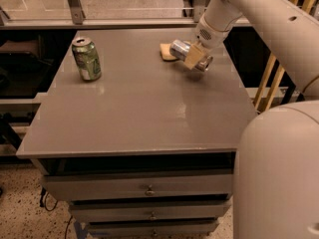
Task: Move redbull can near sponge
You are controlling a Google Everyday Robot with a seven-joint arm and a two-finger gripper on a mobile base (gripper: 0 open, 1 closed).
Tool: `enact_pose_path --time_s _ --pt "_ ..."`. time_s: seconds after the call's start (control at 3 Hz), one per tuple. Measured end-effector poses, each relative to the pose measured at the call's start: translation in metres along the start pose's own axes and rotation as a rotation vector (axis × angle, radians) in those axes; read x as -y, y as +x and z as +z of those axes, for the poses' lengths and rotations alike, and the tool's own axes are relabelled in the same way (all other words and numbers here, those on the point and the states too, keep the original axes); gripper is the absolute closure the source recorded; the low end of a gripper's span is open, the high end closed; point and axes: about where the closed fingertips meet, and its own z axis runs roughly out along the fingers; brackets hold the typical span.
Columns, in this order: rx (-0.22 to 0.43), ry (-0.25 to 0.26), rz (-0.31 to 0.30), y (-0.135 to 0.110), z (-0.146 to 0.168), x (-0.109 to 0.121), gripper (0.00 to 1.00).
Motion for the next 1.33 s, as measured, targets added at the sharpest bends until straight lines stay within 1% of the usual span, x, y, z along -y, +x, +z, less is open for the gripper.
enact_pose_path --time_s 0.67,1.0,1.33 --pt "-0.043 -0.013 0.020 0.010 0.014 0.005 1.00" --pt "-0.047 -0.016 0.020 0.010 0.018 0.005 0.85" --pt "-0.049 -0.019 0.019 0.010 0.022 0.005 0.63"
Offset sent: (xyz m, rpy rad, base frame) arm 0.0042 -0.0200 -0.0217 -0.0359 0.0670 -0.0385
